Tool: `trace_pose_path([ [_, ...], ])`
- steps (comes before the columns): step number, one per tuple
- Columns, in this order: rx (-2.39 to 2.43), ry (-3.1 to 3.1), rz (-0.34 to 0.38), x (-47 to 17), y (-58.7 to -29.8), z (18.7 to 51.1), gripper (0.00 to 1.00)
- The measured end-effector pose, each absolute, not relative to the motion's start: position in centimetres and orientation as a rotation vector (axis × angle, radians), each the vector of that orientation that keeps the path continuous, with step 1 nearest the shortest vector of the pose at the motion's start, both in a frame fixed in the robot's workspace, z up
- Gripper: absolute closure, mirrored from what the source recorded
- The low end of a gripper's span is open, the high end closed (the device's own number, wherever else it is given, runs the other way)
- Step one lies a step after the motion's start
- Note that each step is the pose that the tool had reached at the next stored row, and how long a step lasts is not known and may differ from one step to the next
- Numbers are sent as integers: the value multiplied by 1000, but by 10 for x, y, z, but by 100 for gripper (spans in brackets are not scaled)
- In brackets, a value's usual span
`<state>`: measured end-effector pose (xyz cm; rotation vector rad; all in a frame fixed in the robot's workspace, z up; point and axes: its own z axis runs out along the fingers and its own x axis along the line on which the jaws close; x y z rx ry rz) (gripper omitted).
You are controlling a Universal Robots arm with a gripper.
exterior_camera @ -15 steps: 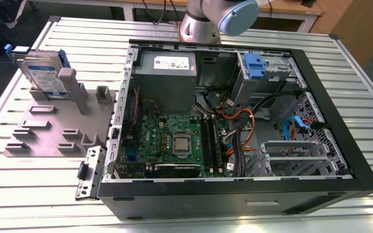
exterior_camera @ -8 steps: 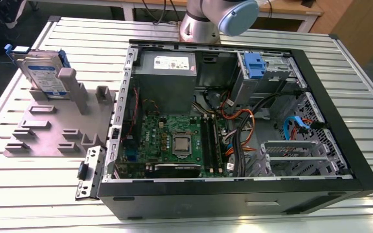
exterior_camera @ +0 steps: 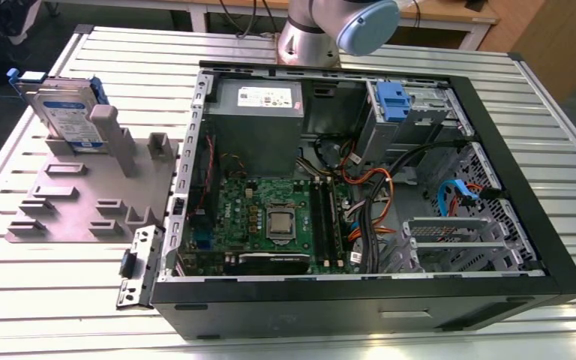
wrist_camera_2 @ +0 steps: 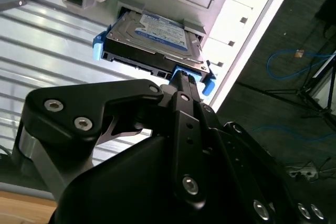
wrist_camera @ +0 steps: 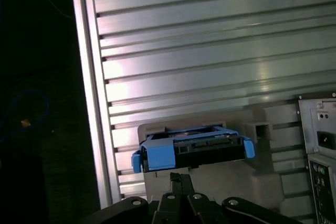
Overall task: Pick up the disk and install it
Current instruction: 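Pick up the disk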
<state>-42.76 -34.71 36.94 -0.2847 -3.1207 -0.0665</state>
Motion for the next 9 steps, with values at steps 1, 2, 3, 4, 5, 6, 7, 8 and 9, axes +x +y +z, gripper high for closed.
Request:
trace_pose_path([
  [1,-312,-3118,-67,-428,-347,369,89],
  [2,-340,-3116,-67,-428,-347,369,89],
  [3,-371,-3113,-67,-428,-347,369,89],
  [4,-399,-3110,-67,-428,-347,369,89],
  [5,-427,-3106,-67,-428,-347,368,89],
  [6,-455,-3103,-67,-428,-347,368,89],
  [7,-483,-3099,-67,-428,-347,368,89],
  [8,-511,-3095,-67,-428,-347,368,89],
  [9,-540,-3090,-67,-428,-347,368,89],
])
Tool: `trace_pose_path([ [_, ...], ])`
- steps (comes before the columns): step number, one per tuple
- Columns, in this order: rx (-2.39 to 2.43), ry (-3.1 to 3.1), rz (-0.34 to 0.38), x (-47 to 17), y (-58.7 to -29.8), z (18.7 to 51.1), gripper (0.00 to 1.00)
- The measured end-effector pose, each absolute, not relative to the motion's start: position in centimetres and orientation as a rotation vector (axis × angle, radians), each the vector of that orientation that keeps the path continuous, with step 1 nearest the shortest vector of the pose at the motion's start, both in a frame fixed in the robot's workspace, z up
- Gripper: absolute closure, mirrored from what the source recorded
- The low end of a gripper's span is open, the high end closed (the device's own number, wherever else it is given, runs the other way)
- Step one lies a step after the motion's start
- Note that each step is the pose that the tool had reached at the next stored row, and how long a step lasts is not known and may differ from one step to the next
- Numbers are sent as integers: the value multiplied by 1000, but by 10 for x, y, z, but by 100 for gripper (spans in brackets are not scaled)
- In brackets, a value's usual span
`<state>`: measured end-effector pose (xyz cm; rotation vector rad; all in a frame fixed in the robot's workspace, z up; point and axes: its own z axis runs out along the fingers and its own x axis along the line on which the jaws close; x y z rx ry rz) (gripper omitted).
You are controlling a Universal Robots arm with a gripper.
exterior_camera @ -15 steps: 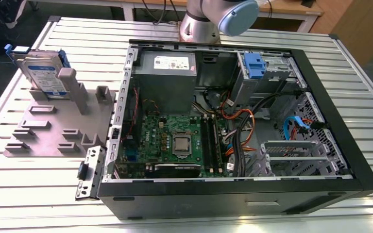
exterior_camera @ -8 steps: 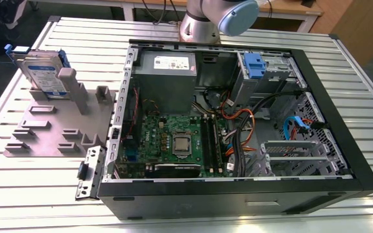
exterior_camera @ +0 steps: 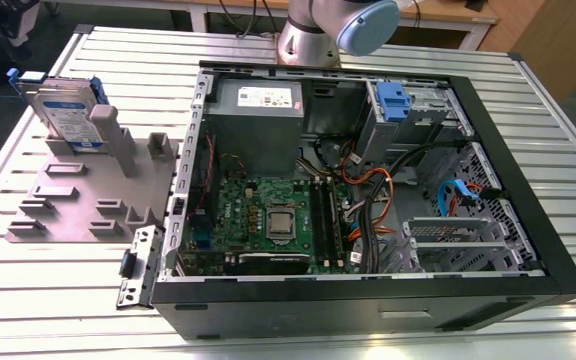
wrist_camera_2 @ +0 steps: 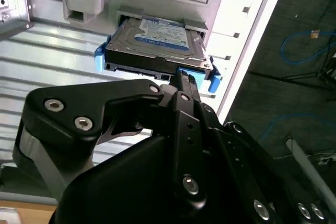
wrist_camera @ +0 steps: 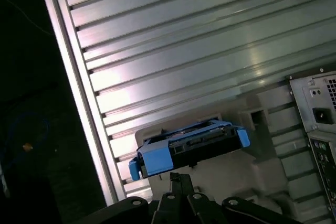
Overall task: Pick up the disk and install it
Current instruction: 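Pick up the disk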
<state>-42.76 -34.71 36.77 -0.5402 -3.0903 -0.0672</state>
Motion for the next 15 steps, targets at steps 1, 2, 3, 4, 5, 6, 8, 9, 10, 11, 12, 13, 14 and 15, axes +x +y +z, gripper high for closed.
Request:
trace_pose_path([
  [1,-564,-3086,-67,-428,-347,368,89],
  [2,-639,-3073,-67,-428,-347,367,89],
  [3,-663,-3068,-68,-428,-347,367,89],
  [4,-677,-3065,-68,-428,-347,367,89],
  [5,-682,-3064,-68,-428,-347,367,89],
  [6,-686,-3063,-68,-428,-347,367,89],
  [8,-694,-3062,-68,-428,-347,367,89],
  [9,-696,-3061,-68,-428,-347,367,89],
  [10,-692,-3062,-68,-428,-347,367,89],
  [11,-677,-3065,-67,-428,-347,367,89],
  [12,-653,-3070,-67,-428,-347,367,89],
  [13,-626,-3075,-67,-428,-347,367,89],
  [14,-596,-3081,-67,-428,-347,367,89],
  [15,-568,-3086,-67,-428,-347,367,89],
])
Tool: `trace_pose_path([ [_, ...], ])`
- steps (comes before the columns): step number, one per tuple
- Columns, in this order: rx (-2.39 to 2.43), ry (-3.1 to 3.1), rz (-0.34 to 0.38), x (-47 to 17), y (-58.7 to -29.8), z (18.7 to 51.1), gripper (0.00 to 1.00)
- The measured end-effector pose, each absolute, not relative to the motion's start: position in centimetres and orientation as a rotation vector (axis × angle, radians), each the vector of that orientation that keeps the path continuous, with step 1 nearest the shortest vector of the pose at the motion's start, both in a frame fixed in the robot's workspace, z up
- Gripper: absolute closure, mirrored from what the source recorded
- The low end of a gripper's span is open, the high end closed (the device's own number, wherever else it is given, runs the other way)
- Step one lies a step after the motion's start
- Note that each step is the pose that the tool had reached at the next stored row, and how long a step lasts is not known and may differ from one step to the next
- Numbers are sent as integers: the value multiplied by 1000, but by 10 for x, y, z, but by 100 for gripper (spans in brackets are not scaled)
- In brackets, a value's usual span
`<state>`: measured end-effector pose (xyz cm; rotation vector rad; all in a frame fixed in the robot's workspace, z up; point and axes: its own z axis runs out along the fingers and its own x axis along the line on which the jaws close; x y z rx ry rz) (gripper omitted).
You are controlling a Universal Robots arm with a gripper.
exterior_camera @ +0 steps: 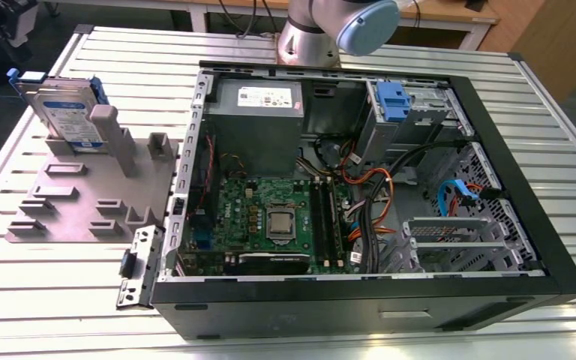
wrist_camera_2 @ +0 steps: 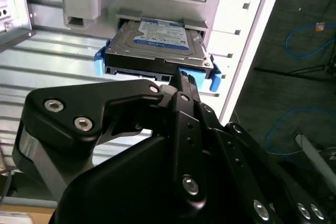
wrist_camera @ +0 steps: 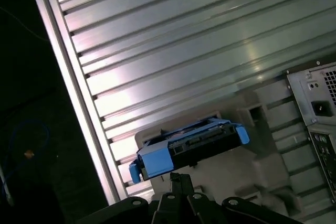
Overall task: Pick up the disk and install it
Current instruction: 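Pick up the disk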
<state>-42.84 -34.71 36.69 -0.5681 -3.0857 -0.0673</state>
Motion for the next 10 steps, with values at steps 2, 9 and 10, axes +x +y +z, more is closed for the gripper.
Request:
trace_pose_path([
  [2,-513,-3095,-67,-428,-347,367,89],
  [9,-316,-3118,-67,-428,-347,367,89],
  [10,-289,-3120,-67,-428,-347,367,89],
])
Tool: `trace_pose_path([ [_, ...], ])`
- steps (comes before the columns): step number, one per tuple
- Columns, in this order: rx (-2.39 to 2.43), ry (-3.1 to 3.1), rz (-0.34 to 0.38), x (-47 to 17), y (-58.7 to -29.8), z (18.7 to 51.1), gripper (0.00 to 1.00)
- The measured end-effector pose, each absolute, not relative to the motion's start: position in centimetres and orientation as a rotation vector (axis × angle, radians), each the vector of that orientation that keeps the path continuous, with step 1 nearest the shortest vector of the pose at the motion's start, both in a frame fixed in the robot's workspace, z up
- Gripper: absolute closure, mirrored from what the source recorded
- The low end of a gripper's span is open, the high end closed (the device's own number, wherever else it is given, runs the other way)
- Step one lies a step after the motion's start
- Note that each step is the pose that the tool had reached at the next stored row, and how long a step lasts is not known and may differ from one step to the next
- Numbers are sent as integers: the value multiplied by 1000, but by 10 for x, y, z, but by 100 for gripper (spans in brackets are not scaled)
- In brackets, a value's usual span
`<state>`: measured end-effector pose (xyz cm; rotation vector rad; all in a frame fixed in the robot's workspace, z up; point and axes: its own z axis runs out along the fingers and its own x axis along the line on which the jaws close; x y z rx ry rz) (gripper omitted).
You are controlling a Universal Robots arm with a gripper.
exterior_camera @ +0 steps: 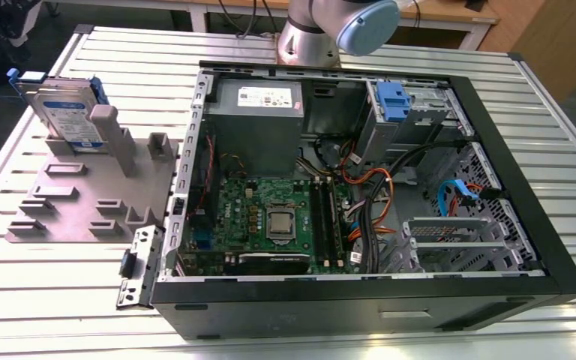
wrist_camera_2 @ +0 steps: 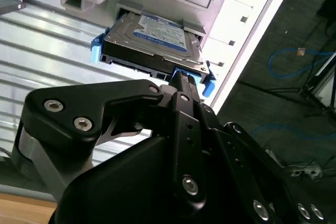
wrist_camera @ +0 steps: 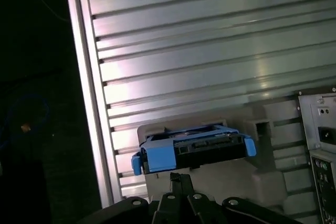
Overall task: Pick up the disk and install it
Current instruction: 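Pick up the disk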
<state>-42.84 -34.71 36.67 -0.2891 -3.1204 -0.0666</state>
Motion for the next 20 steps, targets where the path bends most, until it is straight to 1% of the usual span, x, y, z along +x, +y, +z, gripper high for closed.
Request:
trace_pose_path([
  [20,240,-3118,-64,-428,-347,367,89],
])
